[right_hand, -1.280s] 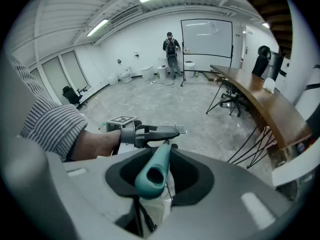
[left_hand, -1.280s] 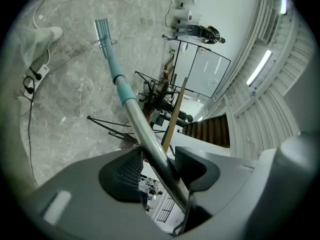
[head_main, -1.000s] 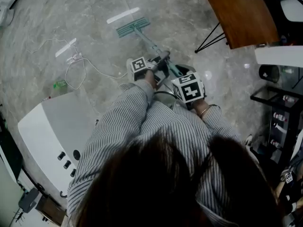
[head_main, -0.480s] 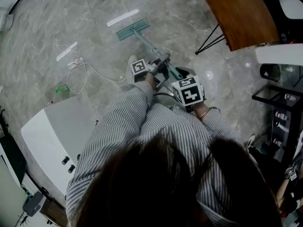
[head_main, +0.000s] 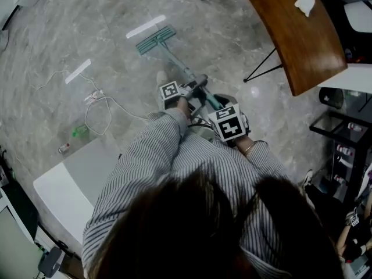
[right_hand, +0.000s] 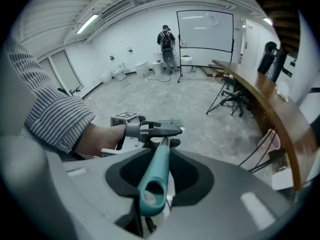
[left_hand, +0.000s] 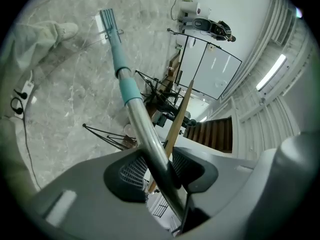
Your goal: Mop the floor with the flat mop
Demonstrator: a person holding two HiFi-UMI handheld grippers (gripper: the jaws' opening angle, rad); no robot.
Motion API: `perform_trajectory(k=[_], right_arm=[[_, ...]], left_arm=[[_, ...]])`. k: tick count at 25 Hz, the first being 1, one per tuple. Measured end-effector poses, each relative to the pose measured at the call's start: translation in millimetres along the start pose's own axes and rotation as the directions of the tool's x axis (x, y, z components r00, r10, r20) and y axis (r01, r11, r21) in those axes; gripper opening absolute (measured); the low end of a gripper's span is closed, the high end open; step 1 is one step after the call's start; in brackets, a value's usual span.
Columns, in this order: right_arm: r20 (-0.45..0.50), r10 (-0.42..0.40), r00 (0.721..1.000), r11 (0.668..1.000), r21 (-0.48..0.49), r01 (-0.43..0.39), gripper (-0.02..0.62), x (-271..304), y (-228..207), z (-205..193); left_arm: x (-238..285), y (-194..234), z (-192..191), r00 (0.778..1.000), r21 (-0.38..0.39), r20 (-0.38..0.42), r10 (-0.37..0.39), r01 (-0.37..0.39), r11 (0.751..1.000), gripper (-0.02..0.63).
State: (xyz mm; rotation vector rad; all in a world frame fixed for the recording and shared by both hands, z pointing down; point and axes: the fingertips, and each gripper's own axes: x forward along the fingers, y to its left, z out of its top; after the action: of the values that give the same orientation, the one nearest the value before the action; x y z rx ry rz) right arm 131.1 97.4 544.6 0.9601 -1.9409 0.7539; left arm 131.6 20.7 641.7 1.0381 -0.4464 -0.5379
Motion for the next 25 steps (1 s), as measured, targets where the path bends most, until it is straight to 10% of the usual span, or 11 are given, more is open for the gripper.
perform_trajectory(k=[16,25], right_arm=[[-0.013,0.023,1.0,1.0,0.017,-0.023,0.121,237,39,380],[-0.001,0.009,1.0,1.0,-0.018,-0.009,0.12,302,24,505]], left_arm=[[-7,-184,401,0.999,-0.046,0.035,0.034,-0.032,0.998,0.159],[-20,-252,513,0.999,-0.056,0.047,-0.017,0.019,0.998,0.156]])
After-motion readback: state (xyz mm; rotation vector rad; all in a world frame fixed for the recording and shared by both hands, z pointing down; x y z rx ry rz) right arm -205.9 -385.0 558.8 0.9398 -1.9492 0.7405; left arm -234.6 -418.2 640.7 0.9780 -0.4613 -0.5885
